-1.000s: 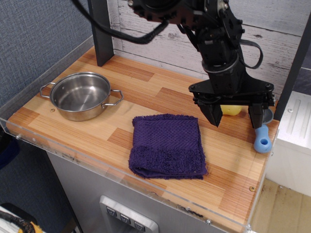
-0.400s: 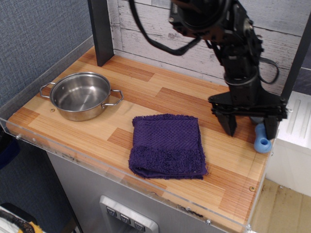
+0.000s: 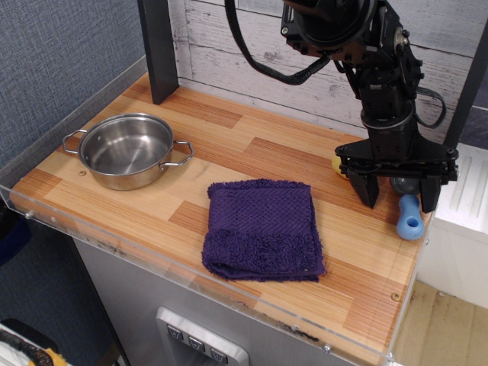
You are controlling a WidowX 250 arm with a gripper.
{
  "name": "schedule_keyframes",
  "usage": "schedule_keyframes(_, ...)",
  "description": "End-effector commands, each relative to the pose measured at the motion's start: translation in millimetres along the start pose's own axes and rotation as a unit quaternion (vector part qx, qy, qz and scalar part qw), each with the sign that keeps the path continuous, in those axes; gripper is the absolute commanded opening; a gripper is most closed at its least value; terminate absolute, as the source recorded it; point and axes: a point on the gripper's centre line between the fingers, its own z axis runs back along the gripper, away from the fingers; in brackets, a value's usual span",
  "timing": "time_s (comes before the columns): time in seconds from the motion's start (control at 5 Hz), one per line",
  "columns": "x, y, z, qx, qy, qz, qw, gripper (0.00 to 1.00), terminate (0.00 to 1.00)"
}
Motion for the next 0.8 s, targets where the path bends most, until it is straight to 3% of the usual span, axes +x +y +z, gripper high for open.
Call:
schedule_keyframes(0.0, 3, -15, 2, 0.008, -0.016, -0.012, 0.9998, 0.0, 0.0)
schedule_keyframes(0.6, 5, -24, 13, 0.016, -0.011, -0.026, 0.9995, 0.0, 0.0)
